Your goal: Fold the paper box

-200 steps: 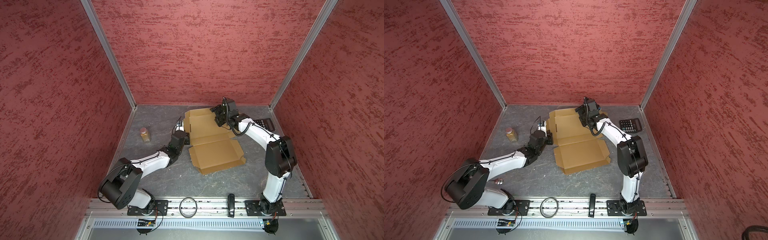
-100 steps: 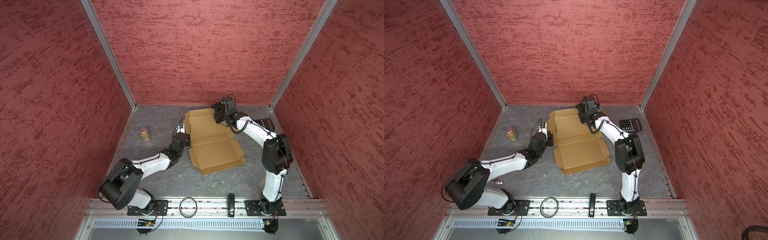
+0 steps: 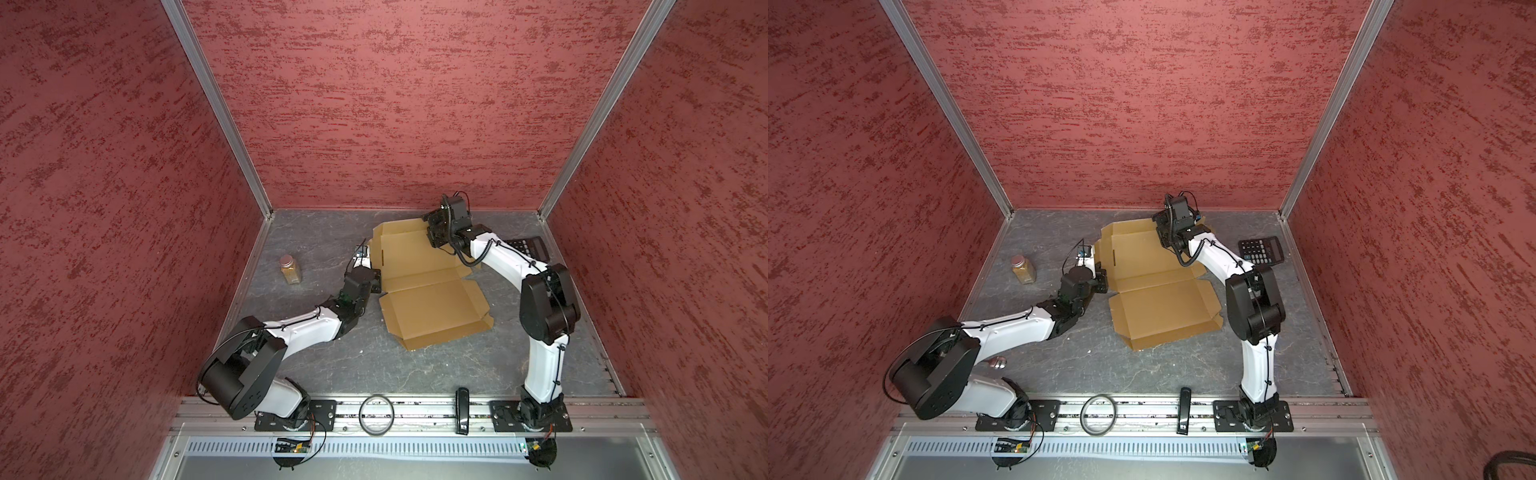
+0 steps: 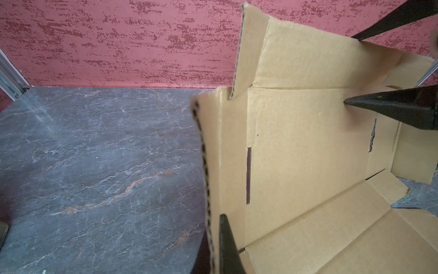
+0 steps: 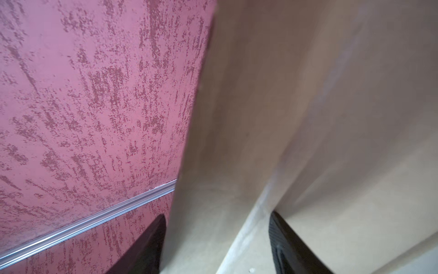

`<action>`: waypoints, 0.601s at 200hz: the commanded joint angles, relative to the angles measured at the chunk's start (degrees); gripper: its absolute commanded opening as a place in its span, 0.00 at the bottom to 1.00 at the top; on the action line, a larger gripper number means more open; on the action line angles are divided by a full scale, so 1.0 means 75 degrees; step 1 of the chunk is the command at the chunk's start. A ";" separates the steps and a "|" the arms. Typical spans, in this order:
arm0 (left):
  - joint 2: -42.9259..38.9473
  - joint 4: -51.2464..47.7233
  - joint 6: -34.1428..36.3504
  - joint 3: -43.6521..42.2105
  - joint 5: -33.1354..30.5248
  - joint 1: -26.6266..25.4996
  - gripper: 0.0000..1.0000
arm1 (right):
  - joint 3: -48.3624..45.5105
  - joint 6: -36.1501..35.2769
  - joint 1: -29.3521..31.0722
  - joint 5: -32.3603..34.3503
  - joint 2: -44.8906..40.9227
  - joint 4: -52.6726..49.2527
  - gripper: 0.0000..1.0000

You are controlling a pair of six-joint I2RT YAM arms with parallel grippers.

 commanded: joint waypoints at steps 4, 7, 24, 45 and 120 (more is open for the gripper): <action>-0.0034 0.0265 0.0086 -0.0019 -0.0125 -0.0048 0.00 | 0.0137 0.0407 -0.0047 0.0306 -0.0001 -0.0003 0.62; -0.0023 0.0260 0.0085 -0.0014 -0.0122 -0.0047 0.00 | 0.0126 0.0401 -0.0047 0.0309 -0.0012 0.0014 0.60; 0.0033 0.0235 0.0085 0.0007 -0.0131 -0.0053 0.00 | 0.0017 0.0443 -0.0041 0.0319 -0.0064 0.0111 0.52; 0.0065 0.0235 0.0056 0.0027 -0.0119 -0.0049 0.00 | -0.0137 0.0508 -0.0041 0.0333 -0.0129 0.0249 0.45; 0.0120 0.0301 0.0032 0.0016 -0.0248 -0.0070 0.00 | -0.0767 0.0915 -0.0055 0.0353 -0.0341 0.0984 0.39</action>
